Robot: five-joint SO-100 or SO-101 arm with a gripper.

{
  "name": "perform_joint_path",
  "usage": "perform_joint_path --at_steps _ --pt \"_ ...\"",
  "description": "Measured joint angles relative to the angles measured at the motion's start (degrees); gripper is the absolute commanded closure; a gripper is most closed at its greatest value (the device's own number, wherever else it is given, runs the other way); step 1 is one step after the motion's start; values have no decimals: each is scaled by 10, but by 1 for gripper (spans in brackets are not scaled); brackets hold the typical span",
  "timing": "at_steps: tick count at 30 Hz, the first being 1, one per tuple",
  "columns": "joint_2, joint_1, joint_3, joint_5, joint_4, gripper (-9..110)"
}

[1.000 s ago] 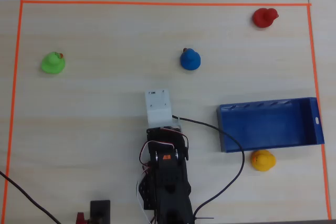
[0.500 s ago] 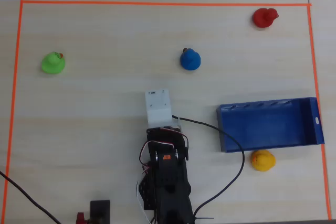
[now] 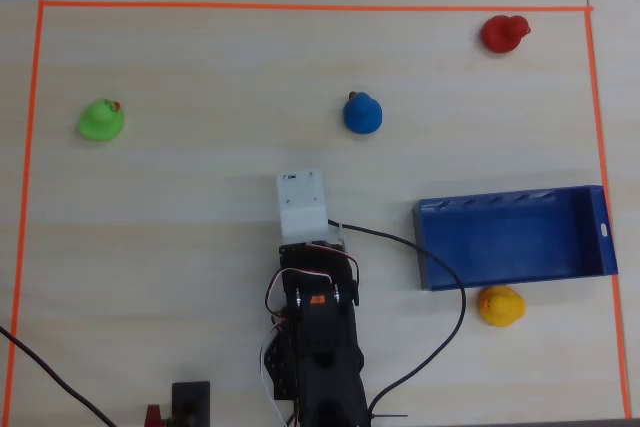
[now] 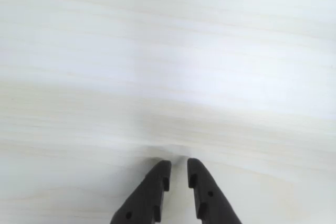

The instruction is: Grasp green duck and put it into box.

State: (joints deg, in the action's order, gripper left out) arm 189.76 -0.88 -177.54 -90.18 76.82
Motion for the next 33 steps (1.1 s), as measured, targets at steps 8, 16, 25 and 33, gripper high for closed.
perform_joint_path --at_steps 8,16,25,33 --pt "-1 0 -12 -14 -64 101" --pt "-10 0 -12 -14 -238 101" --pt "-49 -51 -3 46 -434 91" --pt "-334 -173 134 54 -689 81"
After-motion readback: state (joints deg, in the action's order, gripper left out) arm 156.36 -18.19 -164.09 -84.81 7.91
